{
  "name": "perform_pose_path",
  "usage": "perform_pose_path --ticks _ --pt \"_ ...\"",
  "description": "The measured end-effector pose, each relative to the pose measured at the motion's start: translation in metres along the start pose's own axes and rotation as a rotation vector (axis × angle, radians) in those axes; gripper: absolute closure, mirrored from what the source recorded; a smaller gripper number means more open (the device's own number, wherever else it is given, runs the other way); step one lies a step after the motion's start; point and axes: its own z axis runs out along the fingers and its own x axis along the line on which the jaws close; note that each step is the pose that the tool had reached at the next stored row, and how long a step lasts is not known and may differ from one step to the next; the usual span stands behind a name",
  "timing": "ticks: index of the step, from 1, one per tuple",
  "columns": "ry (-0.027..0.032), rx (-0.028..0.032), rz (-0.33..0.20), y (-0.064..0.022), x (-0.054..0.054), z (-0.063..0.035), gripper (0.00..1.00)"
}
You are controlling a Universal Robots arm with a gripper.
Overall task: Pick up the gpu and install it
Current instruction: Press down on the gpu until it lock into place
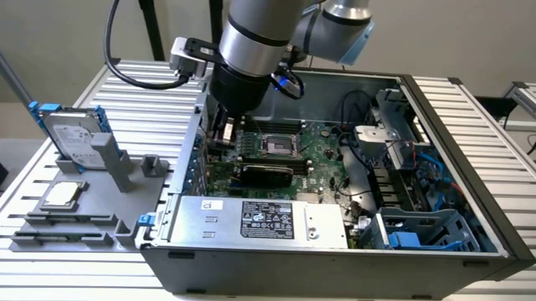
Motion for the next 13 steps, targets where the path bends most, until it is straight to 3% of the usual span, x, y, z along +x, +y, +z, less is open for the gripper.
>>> perform_pose_path --ticks 7,13 --pt "0.0199 -0.0005 0.006 0.0029 -0.0001 0.0010 0.89" --pt "0.0250 -0.0007 0.007 0.0041 -0.0001 0.0014 0.89"
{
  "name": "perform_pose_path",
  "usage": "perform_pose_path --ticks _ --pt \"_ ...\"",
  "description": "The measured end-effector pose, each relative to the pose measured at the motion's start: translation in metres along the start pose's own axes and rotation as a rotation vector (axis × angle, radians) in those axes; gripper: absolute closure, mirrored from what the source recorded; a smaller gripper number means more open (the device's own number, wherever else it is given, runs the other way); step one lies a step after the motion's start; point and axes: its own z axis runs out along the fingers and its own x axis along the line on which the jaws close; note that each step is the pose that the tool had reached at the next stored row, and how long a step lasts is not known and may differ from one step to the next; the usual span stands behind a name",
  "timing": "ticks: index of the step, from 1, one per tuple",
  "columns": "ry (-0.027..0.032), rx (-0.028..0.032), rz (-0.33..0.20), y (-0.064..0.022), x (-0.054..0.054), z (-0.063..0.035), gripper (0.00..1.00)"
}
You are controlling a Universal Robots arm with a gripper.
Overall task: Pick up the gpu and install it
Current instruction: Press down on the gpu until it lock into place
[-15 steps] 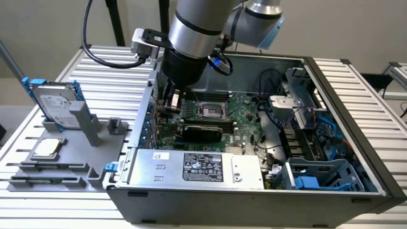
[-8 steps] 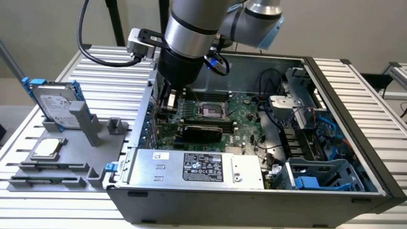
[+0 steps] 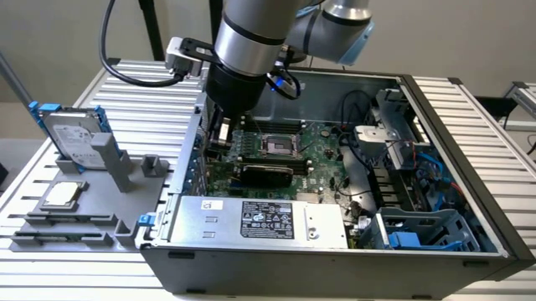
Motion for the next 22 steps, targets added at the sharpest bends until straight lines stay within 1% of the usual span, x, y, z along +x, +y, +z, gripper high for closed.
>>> perform_pose_path --ticks 2,8,22 --pt "-0.0001 -0.0012 0.000 0.0003 -0.0001 0.0002 0.89" --pt "-0.0001 -0.0021 0.000 0.0005 -0.0009 0.0002 0.89" --pt "-0.0001 -0.0023 0.000 0.0016 -0.0043 0.0011 0.89"
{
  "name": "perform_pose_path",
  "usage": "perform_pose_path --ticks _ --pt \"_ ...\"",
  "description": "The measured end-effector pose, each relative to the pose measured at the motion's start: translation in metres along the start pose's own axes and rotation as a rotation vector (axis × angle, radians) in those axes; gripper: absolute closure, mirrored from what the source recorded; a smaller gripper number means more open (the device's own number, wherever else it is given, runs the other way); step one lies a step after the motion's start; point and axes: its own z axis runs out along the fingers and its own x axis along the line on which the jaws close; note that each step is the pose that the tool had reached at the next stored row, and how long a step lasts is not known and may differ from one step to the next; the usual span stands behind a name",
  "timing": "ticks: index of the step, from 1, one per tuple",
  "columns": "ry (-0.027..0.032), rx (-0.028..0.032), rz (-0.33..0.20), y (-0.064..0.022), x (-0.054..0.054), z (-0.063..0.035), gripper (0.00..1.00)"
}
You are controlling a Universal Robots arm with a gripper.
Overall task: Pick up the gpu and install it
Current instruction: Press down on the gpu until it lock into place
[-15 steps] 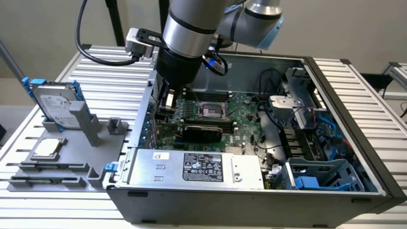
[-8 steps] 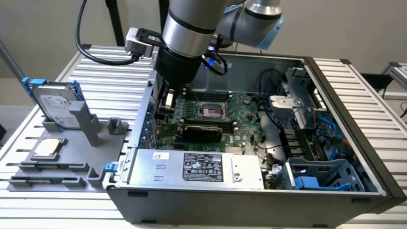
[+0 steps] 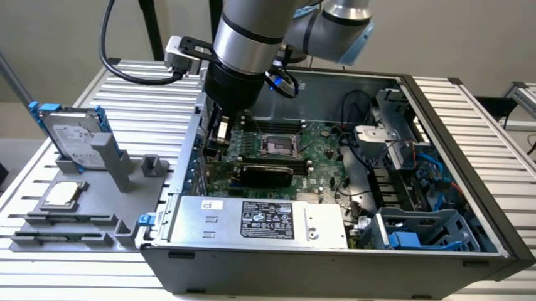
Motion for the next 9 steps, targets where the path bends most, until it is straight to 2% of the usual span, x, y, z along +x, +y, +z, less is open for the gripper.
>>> perform_pose_path --ticks 9 --pt "0.0020 0.0000 0.001 0.0003 -0.0012 0.0003 0.89"
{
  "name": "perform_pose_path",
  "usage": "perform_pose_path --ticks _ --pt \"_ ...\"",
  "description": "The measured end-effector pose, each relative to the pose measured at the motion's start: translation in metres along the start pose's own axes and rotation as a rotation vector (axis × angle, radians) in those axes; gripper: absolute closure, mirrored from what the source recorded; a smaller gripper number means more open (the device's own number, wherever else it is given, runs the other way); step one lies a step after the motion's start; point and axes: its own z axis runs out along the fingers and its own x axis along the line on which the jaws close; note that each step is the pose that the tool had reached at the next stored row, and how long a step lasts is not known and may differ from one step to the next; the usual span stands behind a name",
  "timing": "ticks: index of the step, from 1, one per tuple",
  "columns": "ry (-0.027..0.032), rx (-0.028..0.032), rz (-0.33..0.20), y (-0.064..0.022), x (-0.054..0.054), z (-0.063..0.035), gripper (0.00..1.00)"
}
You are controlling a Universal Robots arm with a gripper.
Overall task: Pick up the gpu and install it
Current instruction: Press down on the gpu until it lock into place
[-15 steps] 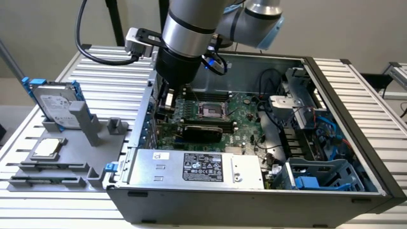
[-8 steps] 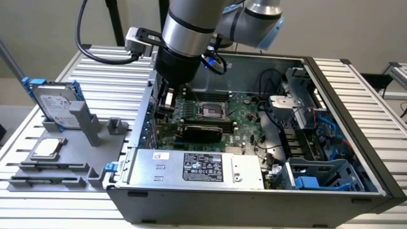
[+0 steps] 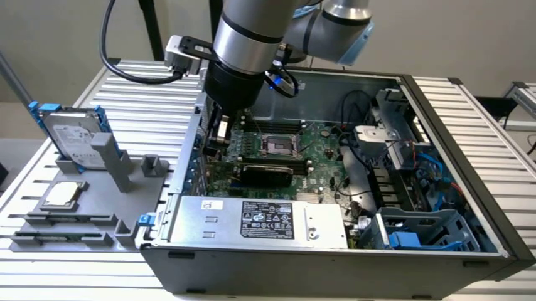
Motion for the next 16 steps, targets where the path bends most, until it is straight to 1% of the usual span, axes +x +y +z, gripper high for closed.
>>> perform_pose_path --ticks 4,11,16 --pt "0.0018 -0.0006 0.002 0.0004 -0.0005 0.0002 0.89" --pt "0.0015 -0.0058 0.006 0.0005 -0.0036 0.0002 0.89" --pt "0.0026 -0.0104 0.008 0.0011 -0.0038 0.0003 0.89"
